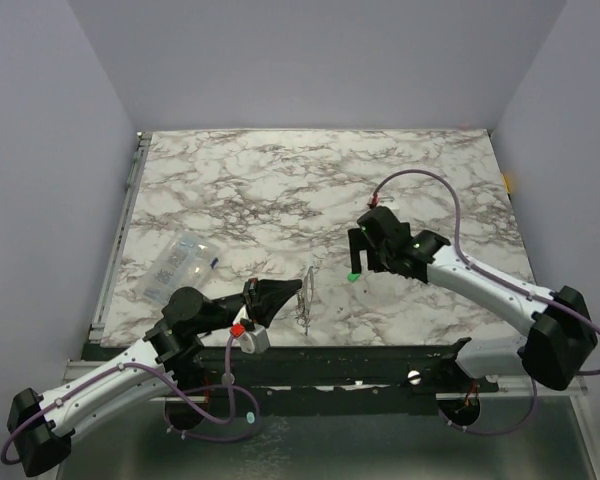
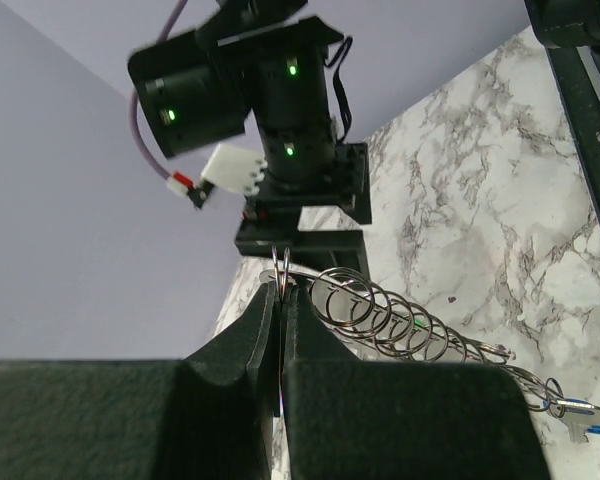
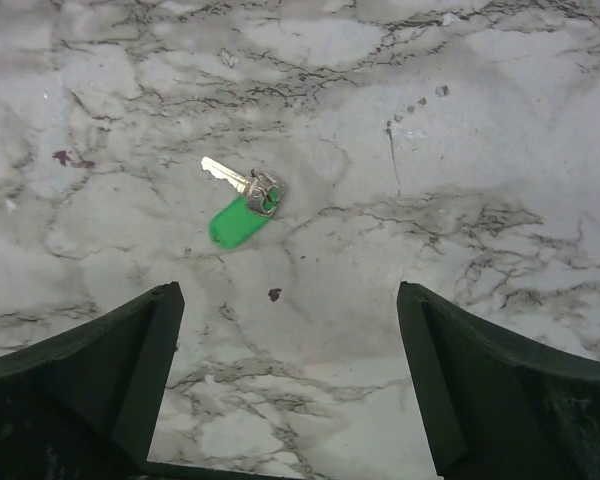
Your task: Put the keys on the keyring
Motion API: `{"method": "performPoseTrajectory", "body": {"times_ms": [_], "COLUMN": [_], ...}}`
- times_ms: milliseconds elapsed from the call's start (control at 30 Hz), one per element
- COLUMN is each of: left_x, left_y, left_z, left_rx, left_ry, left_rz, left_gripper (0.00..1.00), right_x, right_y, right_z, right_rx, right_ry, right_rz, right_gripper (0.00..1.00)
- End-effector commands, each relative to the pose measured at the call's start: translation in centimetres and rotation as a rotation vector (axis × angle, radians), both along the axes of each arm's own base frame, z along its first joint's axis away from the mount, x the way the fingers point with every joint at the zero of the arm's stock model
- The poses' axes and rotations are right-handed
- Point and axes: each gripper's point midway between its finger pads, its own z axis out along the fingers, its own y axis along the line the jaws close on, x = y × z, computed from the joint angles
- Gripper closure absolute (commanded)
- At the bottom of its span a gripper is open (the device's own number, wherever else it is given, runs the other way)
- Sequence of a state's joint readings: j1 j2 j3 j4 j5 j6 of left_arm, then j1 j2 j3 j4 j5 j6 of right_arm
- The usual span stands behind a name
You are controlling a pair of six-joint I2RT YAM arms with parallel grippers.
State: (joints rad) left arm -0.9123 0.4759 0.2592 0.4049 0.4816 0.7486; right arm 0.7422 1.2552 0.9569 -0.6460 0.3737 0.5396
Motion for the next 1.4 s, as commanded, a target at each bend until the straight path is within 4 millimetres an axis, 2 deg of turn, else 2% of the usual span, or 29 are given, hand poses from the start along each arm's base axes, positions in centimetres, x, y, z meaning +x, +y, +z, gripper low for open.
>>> {"method": "performPoseTrajectory", "body": {"times_ms": [0, 100, 167, 333, 467, 567, 633, 700, 833, 933, 1067, 1200, 1367], "left_x": [-0.1, 0.0, -0.1, 0.0, -0.1, -0.1, -0.3, -0.5, -0.9, -1.5, -2.7, -4.0, -5.6], "left_y": [0.0, 0.0, 0.0, -0.1, -0.1, 0.1, 0.3, 0.5, 1.1, 1.4, 1.6, 1.9, 2.6], "left_z": [0.5, 0.4, 0.4, 0.2, 0.6, 1.4, 2.0, 3.0, 5.3, 6.6, 8.0, 9.3, 10.8], "left_rx": [-0.027, -0.025, -0.026, -0.018, -0.032, -0.069, -0.100, -0.143, -0.259, -0.319, -0.377, -0.433, -0.491], "left_ry": [-0.012, -0.011, -0.009, -0.005, -0.002, 0.014, 0.023, 0.036, 0.075, 0.102, 0.131, 0.182, 0.224], "left_rz": [0.001, 0.002, 0.002, 0.000, -0.002, 0.001, -0.003, -0.009, -0.026, -0.058, -0.132, -0.206, -0.293], "left_gripper": [1.00, 1.00, 1.00, 1.00, 1.00, 1.00, 1.00, 1.00, 1.00, 1.00, 1.00, 1.00, 1.00], "right_x": [2.7, 4.1, 4.6, 4.7, 4.6, 4.6, 4.6, 4.4, 3.0, 0.8, -3.4, -8.0, -10.5], "right_y": [1.1, 1.0, 1.3, 2.8, 3.6, 3.7, 4.0, 4.6, 6.1, 7.3, 8.5, 9.2, 9.5], "right_z": [-2.1, -4.1, -5.4, -7.5, -8.3, -7.6, -6.0, -3.3, 3.6, 8.7, 14.4, 18.4, 21.4], "right_rx": [-0.072, -0.056, -0.024, 0.024, 0.042, 0.060, 0.097, 0.156, 0.308, 0.425, 0.566, 0.645, 0.684], "right_ry": [-0.022, -0.022, -0.004, 0.056, 0.089, 0.074, 0.024, -0.056, -0.260, -0.437, -0.643, -0.761, -0.788], "right_rz": [0.159, 0.189, 0.218, 0.282, 0.305, 0.298, 0.308, 0.346, 0.478, 0.628, 0.854, 1.102, 1.245], "right_gripper": [0.05, 0.16, 0.20, 0.29, 0.33, 0.36, 0.35, 0.34, 0.31, 0.30, 0.28, 0.27, 0.27]}}
